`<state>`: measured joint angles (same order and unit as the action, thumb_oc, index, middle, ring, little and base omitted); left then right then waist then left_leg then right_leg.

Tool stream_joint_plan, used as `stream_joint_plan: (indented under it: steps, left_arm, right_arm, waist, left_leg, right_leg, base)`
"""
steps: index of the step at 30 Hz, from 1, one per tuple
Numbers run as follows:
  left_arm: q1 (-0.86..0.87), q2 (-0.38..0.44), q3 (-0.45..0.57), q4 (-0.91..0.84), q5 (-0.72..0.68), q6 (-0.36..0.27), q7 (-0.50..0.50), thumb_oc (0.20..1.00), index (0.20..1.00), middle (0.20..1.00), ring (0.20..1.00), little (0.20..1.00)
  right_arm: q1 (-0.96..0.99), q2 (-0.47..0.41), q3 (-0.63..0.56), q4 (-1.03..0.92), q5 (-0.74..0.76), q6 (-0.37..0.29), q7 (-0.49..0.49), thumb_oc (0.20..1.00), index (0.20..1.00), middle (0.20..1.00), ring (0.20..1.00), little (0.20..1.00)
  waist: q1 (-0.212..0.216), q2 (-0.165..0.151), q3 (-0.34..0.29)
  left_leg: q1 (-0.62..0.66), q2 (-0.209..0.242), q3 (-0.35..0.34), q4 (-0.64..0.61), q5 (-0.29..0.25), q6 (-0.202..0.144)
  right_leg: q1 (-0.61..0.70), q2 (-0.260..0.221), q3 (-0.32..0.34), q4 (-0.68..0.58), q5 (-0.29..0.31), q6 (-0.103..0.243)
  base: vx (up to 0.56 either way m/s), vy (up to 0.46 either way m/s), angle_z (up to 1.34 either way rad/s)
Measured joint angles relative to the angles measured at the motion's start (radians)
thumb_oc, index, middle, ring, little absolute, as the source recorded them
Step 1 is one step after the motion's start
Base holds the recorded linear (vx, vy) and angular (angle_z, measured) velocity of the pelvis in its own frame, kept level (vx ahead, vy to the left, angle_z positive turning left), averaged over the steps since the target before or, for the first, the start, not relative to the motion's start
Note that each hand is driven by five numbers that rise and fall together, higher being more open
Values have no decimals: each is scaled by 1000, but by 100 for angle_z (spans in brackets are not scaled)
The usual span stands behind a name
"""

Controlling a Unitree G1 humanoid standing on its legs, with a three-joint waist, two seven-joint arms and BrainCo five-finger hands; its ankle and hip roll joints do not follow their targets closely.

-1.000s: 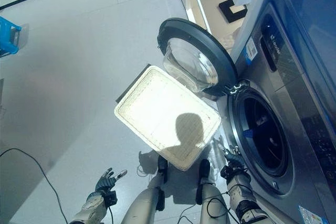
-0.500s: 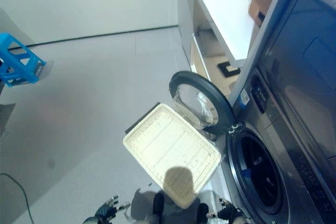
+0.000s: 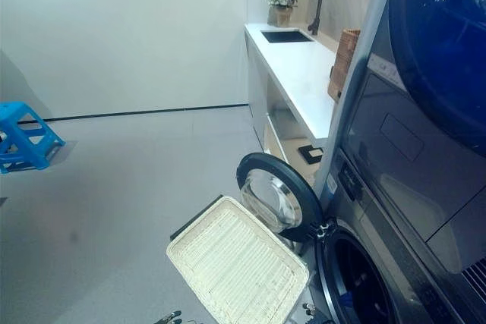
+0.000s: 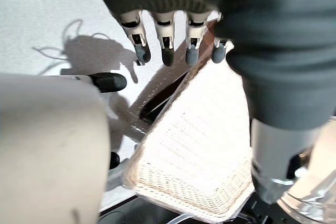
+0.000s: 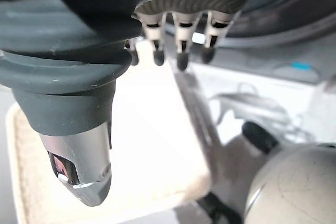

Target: Put the clothes into the washing machine.

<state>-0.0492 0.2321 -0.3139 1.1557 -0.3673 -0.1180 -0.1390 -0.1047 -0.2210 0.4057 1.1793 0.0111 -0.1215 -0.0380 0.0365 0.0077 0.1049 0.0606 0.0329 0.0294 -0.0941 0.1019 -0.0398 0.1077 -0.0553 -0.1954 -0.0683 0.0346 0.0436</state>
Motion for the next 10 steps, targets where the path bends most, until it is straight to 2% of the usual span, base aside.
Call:
stream_joint_plan:
  steps: [2,10]
  left_arm:
    - [0,0,1,0,-1,5,2,1000,1000,1000,1000,1000]
    - [7,0,3,3,-4,22,7,1000,1000,1000,1000,1000]
  right_arm:
    - [12,0,-1,1,-1,0,-3,1000,1000,1000,1000,1000]
    - [36,-1,-1,5,-18,15,-4,1000,1000,1000,1000,1000]
  waist:
    - [0,2,-18]
    - [-1,2,-23]
  left_leg:
    - [2,2,0,0,-1,-1]
    - [19,5,3,0,-4,-3]
  right_leg:
    - [5,0,0,-7,1,1]
    - [22,1,0,-11,0,0]
  base:
    - [38,-13,-1]
    - [0,0,0]
